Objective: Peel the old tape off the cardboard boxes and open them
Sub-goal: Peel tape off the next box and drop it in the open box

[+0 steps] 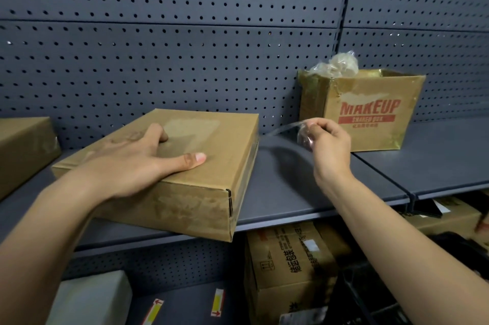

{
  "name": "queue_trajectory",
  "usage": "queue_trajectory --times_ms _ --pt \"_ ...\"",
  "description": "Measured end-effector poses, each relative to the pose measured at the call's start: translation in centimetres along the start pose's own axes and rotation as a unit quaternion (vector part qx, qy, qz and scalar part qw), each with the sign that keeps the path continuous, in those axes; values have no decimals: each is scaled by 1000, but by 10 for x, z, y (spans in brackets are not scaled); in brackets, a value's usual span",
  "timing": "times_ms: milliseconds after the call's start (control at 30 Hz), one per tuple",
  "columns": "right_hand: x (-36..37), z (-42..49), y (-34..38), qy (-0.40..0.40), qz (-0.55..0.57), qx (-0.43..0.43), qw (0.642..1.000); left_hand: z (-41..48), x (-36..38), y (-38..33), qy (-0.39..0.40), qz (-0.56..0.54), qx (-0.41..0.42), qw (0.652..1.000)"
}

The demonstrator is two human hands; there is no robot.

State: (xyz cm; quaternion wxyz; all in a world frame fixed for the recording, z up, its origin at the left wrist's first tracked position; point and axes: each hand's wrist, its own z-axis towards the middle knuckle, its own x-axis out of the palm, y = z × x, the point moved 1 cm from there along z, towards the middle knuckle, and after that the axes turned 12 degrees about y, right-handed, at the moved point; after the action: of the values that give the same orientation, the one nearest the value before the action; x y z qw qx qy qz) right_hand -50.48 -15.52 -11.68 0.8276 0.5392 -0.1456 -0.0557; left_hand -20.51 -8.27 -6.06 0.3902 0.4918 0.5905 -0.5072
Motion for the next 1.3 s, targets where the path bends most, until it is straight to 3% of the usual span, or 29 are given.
queue_trajectory --times_ms 200,333,533,667,833,933,1100,1300 --pt "13 7 -3 1 210 83 974 -2 0 -1 1 9 3 1000" --pt "22 19 -4 1 230 136 964 -1 -1 -1 4 12 1 1000" --pt "15 31 -6 30 111 118 986 5 -7 -2 30 14 10 999" --pt "7 30 -6 39 112 116 986 8 -10 -8 43 -1 29 999" --pt "-1 21 -9 110 -121 38 986 8 -10 3 67 27 59 996" --pt "-2 18 -16 109 -188 14 976 5 -12 6 76 23 66 995" --pt "11 12 -21 107 -27 47 993 -1 -12 8 89 8 78 993" --pt "19 -1 -5 83 134 116 981 -5 -15 20 104 -31 81 991"
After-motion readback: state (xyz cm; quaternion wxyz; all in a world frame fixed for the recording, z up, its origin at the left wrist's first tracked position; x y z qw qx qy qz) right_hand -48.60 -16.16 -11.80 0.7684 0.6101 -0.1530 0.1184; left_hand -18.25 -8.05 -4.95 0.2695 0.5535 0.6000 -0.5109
